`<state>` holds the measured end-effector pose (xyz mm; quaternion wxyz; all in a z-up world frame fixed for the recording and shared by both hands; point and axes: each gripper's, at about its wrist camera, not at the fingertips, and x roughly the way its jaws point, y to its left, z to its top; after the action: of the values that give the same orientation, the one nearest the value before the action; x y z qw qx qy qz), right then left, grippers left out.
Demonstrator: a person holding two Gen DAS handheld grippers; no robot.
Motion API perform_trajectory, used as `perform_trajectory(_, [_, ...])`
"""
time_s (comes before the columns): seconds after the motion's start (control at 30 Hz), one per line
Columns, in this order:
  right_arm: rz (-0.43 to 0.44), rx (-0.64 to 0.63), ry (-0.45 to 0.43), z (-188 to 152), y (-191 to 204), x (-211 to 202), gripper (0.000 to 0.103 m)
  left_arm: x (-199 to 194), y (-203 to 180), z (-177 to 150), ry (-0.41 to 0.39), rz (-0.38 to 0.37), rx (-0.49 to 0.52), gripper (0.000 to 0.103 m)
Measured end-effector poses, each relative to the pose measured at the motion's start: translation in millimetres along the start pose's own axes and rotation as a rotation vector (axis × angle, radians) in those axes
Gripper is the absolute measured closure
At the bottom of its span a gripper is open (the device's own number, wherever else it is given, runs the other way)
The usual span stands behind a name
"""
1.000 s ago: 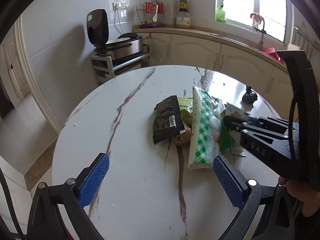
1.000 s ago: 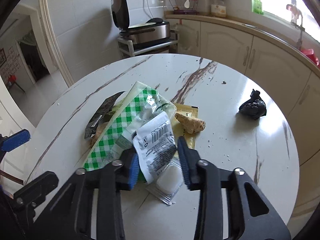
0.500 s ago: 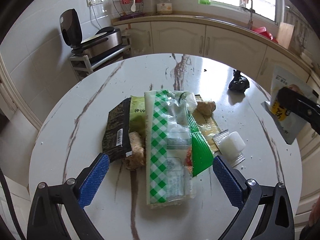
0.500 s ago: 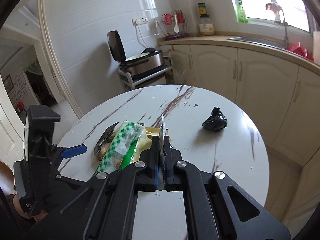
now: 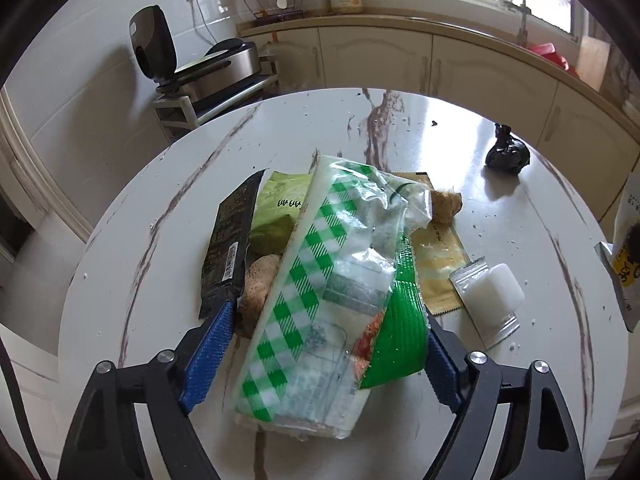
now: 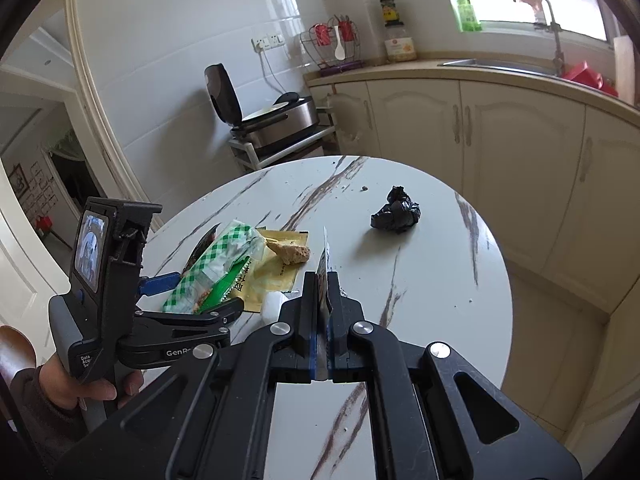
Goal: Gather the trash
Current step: 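Grasp the green-checked bread bag with the left tool, then carry the green-checked bag over the blue bin with the left tool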
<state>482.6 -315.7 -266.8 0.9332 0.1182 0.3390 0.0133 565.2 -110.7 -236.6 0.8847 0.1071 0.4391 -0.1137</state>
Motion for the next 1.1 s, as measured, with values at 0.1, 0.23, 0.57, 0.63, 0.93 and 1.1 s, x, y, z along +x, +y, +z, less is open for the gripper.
perform_trajectory(0.1, [0.009, 0.004, 0.002, -3.8, 2.4, -5.0, 0.099, -2.8, 12.3, -12.7, 0.017, -0.055, -0.035, 0.030])
perform_trajectory(0.23, [0.018, -0.001, 0.007, -9.5, 7.5, -10.9, 0.099, -13.7, 26.0, -29.0, 0.020, -0.089, -0.079, 0.032])
perform_trajectory(0.57, [0.041, -0.004, 0.010, -27.4, 25.1, -34.7, 0.099, -71.5, 59.7, -63.7, -0.023, -0.227, -0.177, 0.037])
perform_trajectory(0.63, [0.045, -0.003, 0.006, -29.4, 27.5, -41.1, 0.099, -82.2, 66.1, -70.8, -0.026, -0.237, -0.190, 0.037])
perform_trajectory(0.93, [0.029, 0.028, -0.037, -40.2, 14.3, -81.9, 0.099, -138.9, 39.4, -82.9, -0.076, -0.304, -0.147, 0.039])
perform_trajectory(1.1, [-0.011, 0.080, -0.063, -53.6, -16.1, -111.9, 0.099, -165.9, -10.5, -84.0, -0.098, -0.357, -0.049, 0.039])
